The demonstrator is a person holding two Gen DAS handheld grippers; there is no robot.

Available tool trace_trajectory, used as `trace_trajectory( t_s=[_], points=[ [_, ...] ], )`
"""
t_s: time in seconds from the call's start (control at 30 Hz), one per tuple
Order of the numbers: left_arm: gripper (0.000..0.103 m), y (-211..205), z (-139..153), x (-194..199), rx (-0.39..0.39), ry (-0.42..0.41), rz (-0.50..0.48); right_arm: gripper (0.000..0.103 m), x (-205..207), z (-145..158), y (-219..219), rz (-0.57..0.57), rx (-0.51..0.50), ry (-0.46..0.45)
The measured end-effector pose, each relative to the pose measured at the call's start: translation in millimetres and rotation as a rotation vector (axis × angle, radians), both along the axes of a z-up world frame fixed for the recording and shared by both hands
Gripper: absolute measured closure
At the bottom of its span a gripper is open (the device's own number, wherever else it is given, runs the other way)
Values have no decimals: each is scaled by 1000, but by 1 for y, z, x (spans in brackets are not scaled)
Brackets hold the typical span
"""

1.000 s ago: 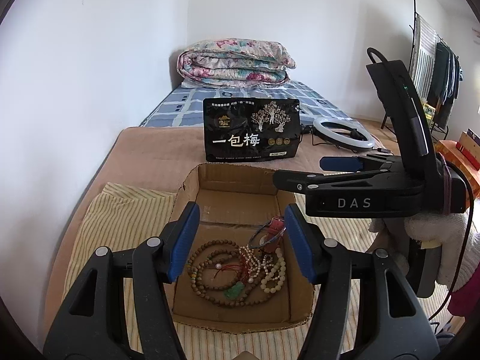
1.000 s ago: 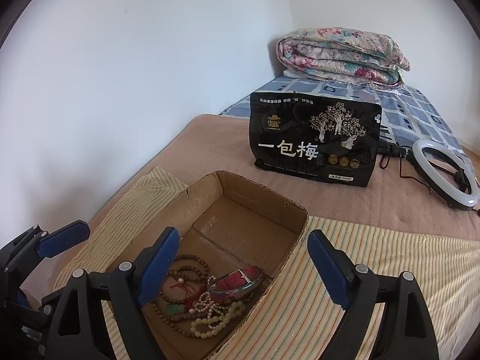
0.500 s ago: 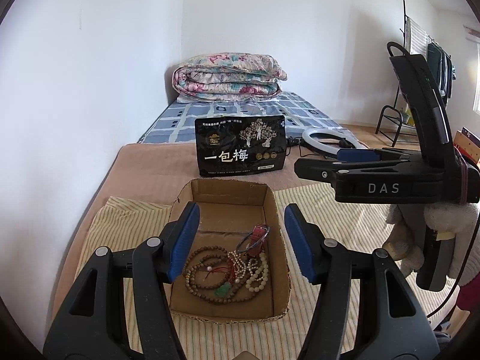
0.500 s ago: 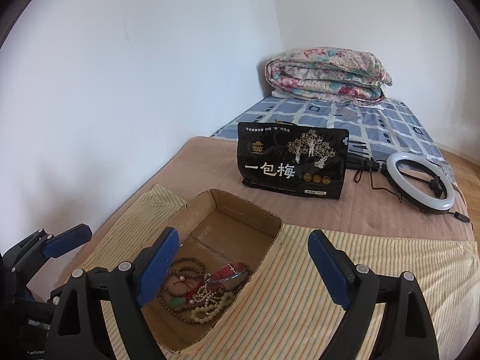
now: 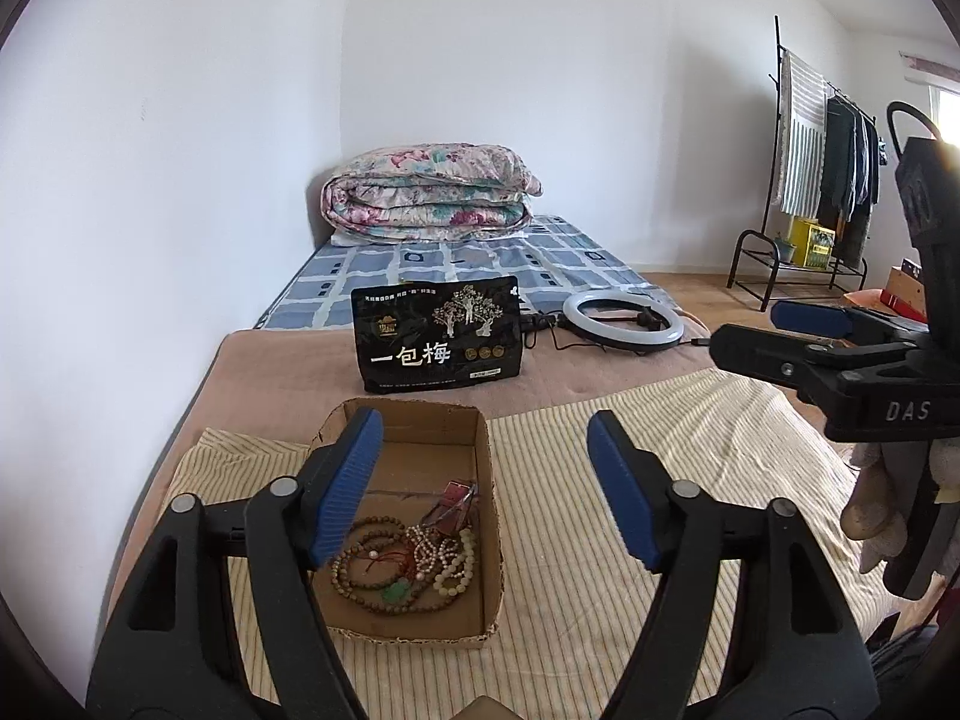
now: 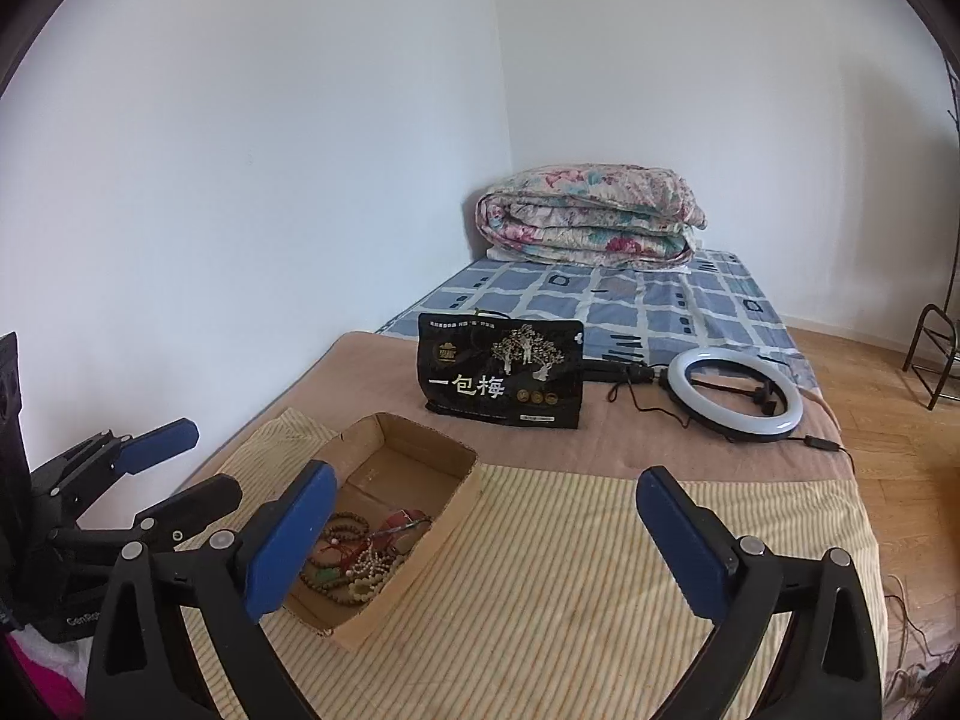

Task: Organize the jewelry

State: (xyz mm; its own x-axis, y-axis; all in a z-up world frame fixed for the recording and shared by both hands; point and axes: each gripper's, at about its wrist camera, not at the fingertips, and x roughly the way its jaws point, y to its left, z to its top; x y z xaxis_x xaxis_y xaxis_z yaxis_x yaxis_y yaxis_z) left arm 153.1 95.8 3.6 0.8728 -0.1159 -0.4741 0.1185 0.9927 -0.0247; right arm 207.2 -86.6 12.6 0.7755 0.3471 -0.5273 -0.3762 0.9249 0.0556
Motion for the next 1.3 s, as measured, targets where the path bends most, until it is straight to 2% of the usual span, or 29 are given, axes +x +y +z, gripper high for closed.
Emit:
trace_trajectory(
  t_s=[0.03, 0.2, 0.37, 0.53, 0.63, 0.7, 0.8, 0.93, 1.3],
  points=[
    [20, -3, 2, -4, 5, -8, -3, 0, -6, 1, -6, -9, -5, -6],
    [11, -19, 5, -18, 30, -15, -13, 0, -30, -6, -35, -56, -22, -10],
    [8, -33, 7, -29, 45, -19, -11, 0, -49, -17, -53, -101, -59, -20],
    [0, -46, 4, -33, 70, -5, -11, 0, -61, -25, -62, -112, -89, -38],
    [0, -54, 1, -34, 95, 7, -5, 0, -68, -31, -68, -129, -79, -57],
    [0, -55, -3, -34, 80, 19, -6, 0, -70, -38, -72, -144, -74, -54],
    [0, -56, -11, -32, 58, 43, -3, 0, -68, -49, -75, -159, -85, -33],
    [0, -60, -18, -25, 71, 65, 0, 0, -63, -58, -77, -162, -68, 5],
    [0, -62, -29, -13, 61, 95, 9, 0, -62, -61, -80, -178, -52, 5]
  ],
)
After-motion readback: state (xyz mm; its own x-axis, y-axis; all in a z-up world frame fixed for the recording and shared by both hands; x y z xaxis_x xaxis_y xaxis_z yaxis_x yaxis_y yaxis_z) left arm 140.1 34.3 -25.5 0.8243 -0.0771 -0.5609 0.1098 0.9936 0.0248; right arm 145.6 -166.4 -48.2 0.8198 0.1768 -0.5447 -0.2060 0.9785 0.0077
